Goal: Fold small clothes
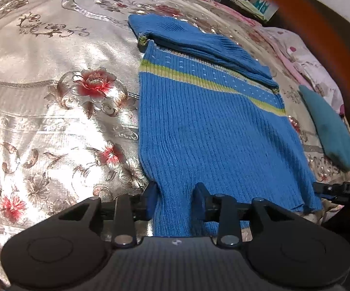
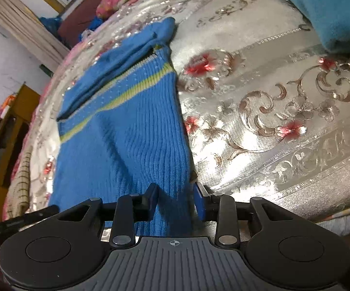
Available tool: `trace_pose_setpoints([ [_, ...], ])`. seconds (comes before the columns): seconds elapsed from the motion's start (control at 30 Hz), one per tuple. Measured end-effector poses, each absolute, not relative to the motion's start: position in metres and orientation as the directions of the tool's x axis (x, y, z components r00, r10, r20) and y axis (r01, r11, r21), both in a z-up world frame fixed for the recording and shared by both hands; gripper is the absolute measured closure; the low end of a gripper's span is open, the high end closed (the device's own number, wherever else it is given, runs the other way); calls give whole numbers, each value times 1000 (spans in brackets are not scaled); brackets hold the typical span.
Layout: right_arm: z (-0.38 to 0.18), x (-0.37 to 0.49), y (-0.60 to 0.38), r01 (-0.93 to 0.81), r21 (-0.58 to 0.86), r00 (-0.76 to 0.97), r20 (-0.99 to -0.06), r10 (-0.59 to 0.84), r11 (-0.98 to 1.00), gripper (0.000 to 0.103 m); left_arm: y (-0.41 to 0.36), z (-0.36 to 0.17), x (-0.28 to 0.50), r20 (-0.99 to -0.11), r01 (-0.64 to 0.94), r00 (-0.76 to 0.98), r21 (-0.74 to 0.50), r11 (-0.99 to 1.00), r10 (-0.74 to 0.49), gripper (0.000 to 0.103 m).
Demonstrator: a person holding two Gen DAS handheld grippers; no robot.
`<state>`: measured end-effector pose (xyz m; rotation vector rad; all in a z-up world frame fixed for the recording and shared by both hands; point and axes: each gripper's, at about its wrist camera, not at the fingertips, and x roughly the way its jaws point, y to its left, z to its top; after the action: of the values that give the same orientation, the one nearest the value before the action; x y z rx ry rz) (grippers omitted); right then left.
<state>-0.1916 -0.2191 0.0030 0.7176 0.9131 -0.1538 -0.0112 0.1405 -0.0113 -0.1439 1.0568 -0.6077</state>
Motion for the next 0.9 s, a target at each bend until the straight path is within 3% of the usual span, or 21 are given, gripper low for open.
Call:
trace_pose_setpoints([
  [0.07, 6, -190, -216, 399, 492, 619, -767, 169, 774, 70, 142, -11, -14, -768, 401, 354, -391, 828, -534, 68],
  [0.1, 6, -189, -215, 390, 499, 619, -764, 180, 774, 70, 142, -11, -16, -768, 402, 363, -382, 832, -527, 76],
  [0.2, 2, -188, -213, 373, 529, 618, -754, 222, 762, 70, 140, -8, -17, -768, 391, 354, -397, 830, -534, 85],
  [0.4, 1, -188, -218, 380, 593, 636, -725, 265, 710, 77, 134, 2, -13, -755, 418, 349, -405, 813, -555, 86],
  [0.5, -1, -184, -220, 383, 621, 638, -713, 290, 683, 77, 134, -2, -6, -748, 386, 321, -456, 802, -580, 86],
  [0.73, -2, -180, -216, 383, 613, 633, -719, 287, 692, 75, 127, -8, -7, -770, 369, 335, -423, 828, -543, 85],
  [0.9, 2, -183, -217, 365, 662, 665, -678, 314, 655, 90, 123, 6, -8, -755, 400, 345, -419, 815, -557, 87],
])
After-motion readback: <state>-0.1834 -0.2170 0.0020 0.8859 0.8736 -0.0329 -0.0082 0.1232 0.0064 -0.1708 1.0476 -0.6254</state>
